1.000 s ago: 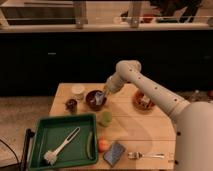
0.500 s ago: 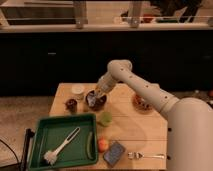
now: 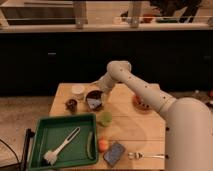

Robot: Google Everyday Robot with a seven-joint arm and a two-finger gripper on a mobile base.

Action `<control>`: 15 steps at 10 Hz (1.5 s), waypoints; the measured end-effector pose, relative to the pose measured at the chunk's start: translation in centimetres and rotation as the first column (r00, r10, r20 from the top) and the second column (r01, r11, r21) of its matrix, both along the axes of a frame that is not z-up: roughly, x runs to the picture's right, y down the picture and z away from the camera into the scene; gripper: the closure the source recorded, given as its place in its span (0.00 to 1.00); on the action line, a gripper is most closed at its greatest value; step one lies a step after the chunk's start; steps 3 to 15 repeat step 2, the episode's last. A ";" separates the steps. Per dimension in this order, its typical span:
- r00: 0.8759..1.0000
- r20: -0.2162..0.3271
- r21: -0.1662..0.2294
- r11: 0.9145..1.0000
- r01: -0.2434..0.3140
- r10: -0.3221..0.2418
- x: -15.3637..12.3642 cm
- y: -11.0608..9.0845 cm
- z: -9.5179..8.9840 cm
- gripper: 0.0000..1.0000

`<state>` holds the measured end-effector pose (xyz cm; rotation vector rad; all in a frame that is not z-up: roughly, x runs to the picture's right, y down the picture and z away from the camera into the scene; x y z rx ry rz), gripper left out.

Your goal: Place towel in purple bowl

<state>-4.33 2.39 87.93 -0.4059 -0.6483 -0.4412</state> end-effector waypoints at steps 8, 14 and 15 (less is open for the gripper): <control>1.000 -0.008 -0.001 1.000 -0.016 0.016 0.8 -0.2 0.4 0.20; 1.000 -0.008 -0.001 1.000 -0.016 0.016 0.8 -0.2 0.4 0.20; 1.000 -0.008 -0.001 1.000 -0.016 0.016 0.8 -0.2 0.4 0.20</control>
